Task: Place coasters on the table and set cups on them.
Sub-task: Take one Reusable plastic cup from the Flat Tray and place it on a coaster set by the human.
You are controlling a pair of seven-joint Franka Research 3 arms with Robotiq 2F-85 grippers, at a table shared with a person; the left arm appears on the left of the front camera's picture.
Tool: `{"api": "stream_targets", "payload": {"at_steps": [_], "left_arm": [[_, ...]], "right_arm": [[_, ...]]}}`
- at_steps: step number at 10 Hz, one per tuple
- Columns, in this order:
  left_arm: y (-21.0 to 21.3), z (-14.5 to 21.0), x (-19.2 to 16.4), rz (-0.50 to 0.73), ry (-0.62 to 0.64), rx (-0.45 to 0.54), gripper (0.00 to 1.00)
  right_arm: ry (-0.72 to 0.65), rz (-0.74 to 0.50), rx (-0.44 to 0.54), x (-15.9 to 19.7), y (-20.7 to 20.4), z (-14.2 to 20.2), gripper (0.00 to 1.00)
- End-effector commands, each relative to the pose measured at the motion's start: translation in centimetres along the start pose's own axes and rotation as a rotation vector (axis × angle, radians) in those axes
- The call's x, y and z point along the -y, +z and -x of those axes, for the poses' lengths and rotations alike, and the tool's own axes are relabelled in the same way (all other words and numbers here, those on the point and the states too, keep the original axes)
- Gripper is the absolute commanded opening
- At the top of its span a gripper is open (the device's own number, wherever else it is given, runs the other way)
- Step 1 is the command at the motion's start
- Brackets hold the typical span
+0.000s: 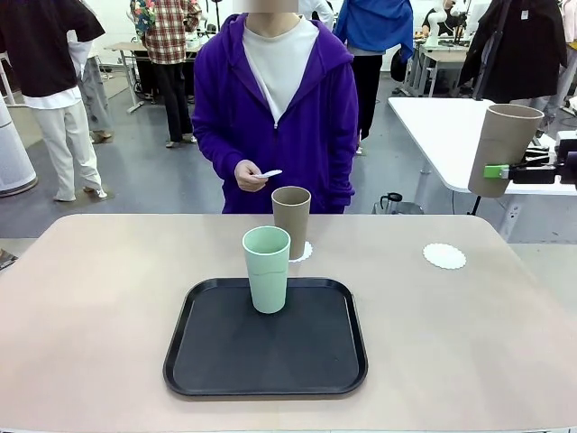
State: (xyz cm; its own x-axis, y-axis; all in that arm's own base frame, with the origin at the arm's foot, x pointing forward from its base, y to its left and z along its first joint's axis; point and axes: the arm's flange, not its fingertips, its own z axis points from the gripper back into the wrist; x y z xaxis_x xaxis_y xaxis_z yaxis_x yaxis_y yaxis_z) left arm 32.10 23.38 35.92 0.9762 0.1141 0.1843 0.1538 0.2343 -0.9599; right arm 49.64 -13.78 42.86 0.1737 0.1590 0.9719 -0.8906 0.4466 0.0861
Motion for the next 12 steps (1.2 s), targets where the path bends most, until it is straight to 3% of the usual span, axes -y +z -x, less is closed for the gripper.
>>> {"api": "stream_targets", "payload": {"at_steps": [1, 5, 7, 12], "left_arm": [[0.1, 0.1, 0.2, 0.000, -0.004, 0.005, 1.00], [0.1, 0.1, 0.2, 0.000, -0.004, 0.005, 1.00], [0.1, 0.1, 0.2, 0.000, -0.004, 0.005, 1.00], [0.1, 0.1, 0.2, 0.000, -0.004, 0.005, 1.00]], "right_arm": [[0.005, 0.006, -0.001, 0.1, 0.1, 0.0, 0.81], [0.000, 0.002, 0.000, 0.0, 0.1, 0.0, 0.81], [0.100, -0.062, 0.024, 1.4, -1.4, 2.5, 0.81], [0.133, -0.063, -0.017, 3.9, -4.2, 8.4, 0.81]]}}
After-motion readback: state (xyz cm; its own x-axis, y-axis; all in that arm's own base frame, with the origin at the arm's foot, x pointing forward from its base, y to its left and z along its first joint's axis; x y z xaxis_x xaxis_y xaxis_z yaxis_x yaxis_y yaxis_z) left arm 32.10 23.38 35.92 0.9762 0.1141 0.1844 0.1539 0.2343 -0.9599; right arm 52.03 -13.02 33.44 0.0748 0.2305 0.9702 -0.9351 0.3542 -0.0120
